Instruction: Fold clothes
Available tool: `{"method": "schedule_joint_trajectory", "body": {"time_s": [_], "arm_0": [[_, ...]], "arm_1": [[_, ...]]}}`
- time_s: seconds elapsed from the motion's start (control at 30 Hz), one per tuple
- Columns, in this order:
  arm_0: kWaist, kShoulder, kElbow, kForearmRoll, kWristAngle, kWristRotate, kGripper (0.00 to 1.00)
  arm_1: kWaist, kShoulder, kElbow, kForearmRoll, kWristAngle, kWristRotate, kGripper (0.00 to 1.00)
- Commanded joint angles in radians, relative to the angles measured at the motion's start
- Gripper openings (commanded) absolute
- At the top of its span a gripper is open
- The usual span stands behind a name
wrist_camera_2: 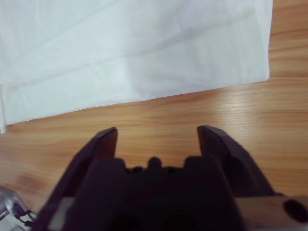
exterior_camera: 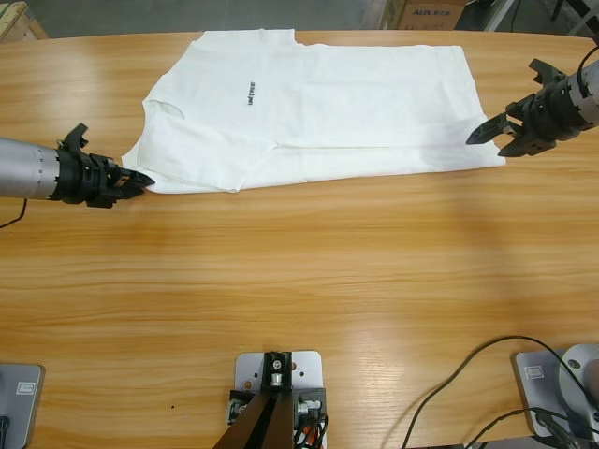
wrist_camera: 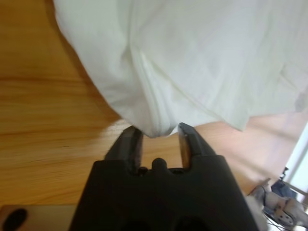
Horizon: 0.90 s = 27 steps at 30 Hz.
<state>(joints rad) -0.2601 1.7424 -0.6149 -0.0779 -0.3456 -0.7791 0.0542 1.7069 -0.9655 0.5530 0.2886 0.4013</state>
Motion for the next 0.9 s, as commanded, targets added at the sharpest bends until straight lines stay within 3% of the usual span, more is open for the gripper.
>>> {"method": "schedule_joint_trajectory", "body": {"time_s": [0.03, 0.2, 0.47, 0.9], "arm_0": [[0.004, -0.088, 0.027, 0.075, 0.094, 0.049, 0.996], [0.063, -0.077, 0.024, 0.058, 0.093, 0.047, 0.996], [0.067, 0.02, 0.023, 0.027, 0.073, 0.046, 0.996], [0.067, 0.181, 0.006, -0.232, -0.038, 0.023, 0.991]], "arm_1": [[-0.01, 0.005, 0.015, 0.011, 0.018, -0.012, 0.72], [-0.015, 0.002, 0.016, 0.011, 0.02, -0.012, 0.719], [-0.025, 0.004, 0.018, 0.011, 0.024, -0.012, 0.72], [-0.027, 0.009, 0.016, 0.013, 0.024, -0.012, 0.719]]}}
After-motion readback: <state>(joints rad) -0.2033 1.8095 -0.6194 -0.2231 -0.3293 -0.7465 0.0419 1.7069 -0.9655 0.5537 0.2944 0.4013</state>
